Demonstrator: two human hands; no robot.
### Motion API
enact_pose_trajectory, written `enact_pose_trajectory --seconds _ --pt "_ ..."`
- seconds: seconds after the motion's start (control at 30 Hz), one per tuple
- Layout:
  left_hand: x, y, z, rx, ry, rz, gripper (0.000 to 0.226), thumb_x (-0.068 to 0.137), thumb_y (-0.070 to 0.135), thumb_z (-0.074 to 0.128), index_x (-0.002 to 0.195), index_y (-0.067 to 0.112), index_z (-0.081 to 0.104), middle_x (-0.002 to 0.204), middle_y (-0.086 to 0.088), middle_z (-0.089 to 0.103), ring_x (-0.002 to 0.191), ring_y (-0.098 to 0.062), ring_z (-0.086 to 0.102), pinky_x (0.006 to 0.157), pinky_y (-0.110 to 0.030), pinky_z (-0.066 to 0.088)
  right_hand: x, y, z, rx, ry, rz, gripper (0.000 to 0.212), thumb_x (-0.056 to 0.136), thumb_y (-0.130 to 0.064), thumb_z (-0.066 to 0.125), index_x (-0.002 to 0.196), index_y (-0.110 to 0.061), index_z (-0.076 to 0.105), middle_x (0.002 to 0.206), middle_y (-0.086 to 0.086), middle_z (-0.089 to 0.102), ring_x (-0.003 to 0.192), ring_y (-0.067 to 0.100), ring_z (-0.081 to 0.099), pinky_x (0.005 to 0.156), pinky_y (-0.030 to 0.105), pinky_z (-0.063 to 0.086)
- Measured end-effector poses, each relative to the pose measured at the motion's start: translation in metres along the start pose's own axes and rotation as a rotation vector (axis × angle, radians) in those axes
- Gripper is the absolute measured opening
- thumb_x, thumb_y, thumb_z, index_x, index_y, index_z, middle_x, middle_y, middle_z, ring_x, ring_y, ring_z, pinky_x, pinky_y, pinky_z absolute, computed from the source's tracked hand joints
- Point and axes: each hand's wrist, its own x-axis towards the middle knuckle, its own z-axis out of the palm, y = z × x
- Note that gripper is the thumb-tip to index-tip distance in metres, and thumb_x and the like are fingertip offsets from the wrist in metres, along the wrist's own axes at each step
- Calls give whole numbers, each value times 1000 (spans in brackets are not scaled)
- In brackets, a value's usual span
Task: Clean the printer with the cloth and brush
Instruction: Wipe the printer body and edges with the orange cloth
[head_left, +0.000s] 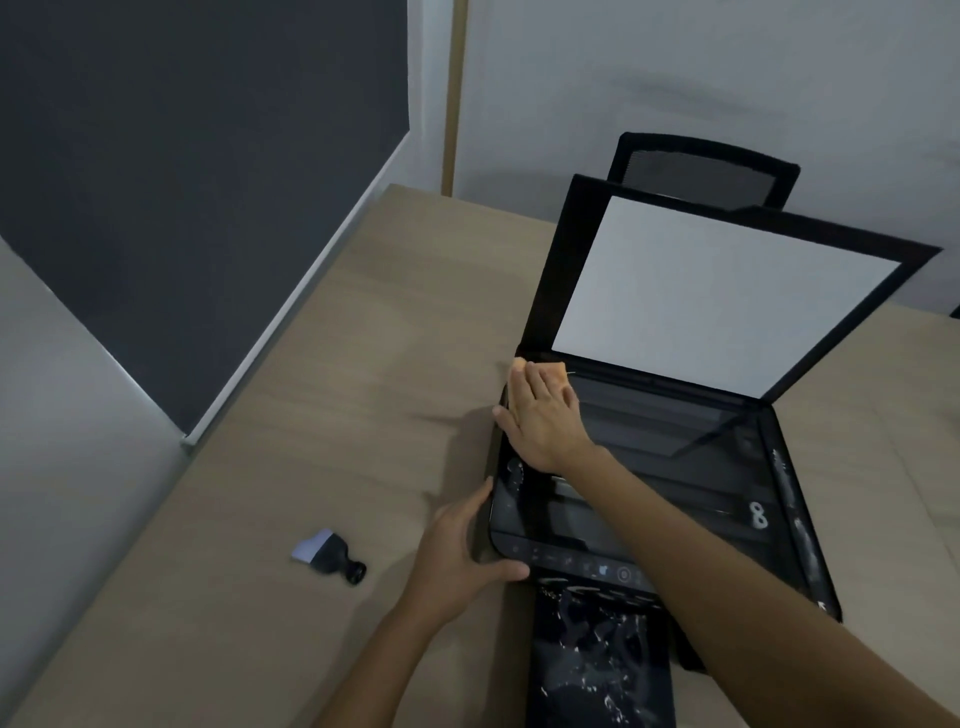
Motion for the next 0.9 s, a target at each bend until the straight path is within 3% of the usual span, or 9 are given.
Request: enact_pose_trajectory --seconds 0.07,0.2,0.3,0.4,0.57,0.7,0.73,0.83,0.9 --pt "0 0 0 33 -5 -2 88 60 20 90 122 50 36 104 52 53 107 34 40 82 9 29 -21 -6 1 4 11 -25 70 96 -52 22 150 -11 5 160 12 10 147 30 6 116 55 9" --pt "2 -2 1 42 -10 -8 102 58 36 90 143 38 33 126 36 44 121 9 42 85 7 28 -57 -16 7 -28 35 -67 71 95 -53 20 151 -11 5 160 10 10 148 27 5 116 53 12" --pt "2 1 0 34 -13 -7 94 59 23 91 130 44 33 108 51 44 104 35 38 82 9 28 -30 -7 3 -46 30 -38 71 96 -52 22 151 -10 6 160 11 12 147 29 9 114 54 12" --pt "1 2 -1 3 -17 -11 95 58 21 91 134 34 36 116 40 41 100 43 30 82 11 25 11 4 -5 -25 -13 31 70 96 -53 20 151 -12 4 160 10 12 146 29 10 112 55 13" --pt "-1 -3 1 14 -18 -19 95 57 31 91 134 42 36 124 37 43 111 35 34 88 9 25 5 -7 -8 -21 -23 56 69 96 -51 19 149 -8 10 157 12 20 144 31 19 111 54 19" --pt "3 -7 3 55 -21 -22 102 54 44 88 143 35 39 134 20 54 127 2 45 100 -10 34 -65 -22 -3 -45 20 -77 66 97 -46 25 149 -7 12 155 11 24 143 28 18 112 48 20" --pt "4 -7 2 60 -16 -21 104 54 45 88 145 32 38 136 18 52 128 1 44 101 -13 35 -69 -21 -2 -78 16 -95 66 98 -45 26 150 -7 13 155 9 24 143 27 18 112 48 20" --pt "3 -6 1 62 -11 0 100 57 36 90 141 32 37 129 31 44 117 25 38 94 1 27 -43 -11 -5 -84 -17 -50 67 97 -49 24 151 -12 10 157 3 19 145 26 10 111 60 12" --pt "2 -3 0 77 -1 -2 102 55 37 91 143 26 40 133 24 44 121 15 41 97 -6 29 -16 -2 -8 -14 -75 16 66 96 -51 22 151 -17 7 159 -1 12 146 26 1 108 68 3"
